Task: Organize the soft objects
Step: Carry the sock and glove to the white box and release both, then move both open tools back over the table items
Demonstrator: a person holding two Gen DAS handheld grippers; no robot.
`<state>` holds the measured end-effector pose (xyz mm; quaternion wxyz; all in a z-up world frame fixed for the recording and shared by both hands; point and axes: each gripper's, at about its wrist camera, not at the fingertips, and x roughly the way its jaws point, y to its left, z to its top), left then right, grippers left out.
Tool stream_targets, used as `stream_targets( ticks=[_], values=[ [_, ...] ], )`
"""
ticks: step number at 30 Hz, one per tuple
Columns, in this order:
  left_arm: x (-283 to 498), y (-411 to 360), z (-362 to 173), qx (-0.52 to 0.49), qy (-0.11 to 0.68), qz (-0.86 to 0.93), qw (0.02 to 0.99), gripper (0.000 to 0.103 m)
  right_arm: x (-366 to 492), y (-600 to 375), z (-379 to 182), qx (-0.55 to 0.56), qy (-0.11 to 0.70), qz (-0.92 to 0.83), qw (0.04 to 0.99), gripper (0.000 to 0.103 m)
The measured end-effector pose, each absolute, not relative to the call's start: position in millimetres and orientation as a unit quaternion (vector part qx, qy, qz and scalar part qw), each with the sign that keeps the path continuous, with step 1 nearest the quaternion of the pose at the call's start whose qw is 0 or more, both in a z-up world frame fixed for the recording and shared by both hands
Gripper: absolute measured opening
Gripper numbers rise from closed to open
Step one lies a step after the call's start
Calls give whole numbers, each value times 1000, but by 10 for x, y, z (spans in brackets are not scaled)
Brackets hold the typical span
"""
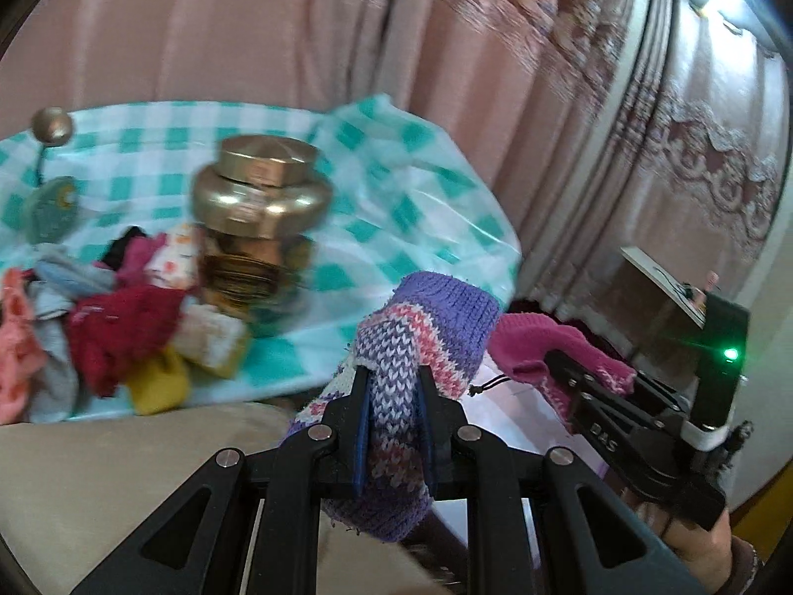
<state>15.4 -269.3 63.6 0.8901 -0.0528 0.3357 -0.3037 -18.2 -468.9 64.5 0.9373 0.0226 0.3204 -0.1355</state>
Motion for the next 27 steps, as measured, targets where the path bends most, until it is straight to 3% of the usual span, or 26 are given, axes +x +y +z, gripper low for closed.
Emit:
stream_targets(
  ticks=[10, 11, 13, 15, 21, 27],
  values=[
    [102, -3306, 498, -44, 371, -379, 847, 18, -365, -5289, 465, 40, 354, -218, 909, 24],
    [97, -3360, 479, -43, 375, -388, 841, 22, -377, -5333, 446, 43, 357, -223, 906, 25],
    [99, -3449, 439, -41, 383, -404, 830, 46, -396, -5398, 413, 47, 364, -231, 901, 26],
    [95, -3535, 380, -29, 398, -418, 816, 56, -388, -5428, 386, 56, 372, -234, 897, 34],
    [92, -3403, 360, -33, 398, -409, 820, 56, -365, -5352, 373, 61, 376, -209, 901, 55],
    [167, -3102, 326, -45, 405, -386, 828, 56, -263, -5161, 357, 59, 386, -167, 905, 57]
  ],
)
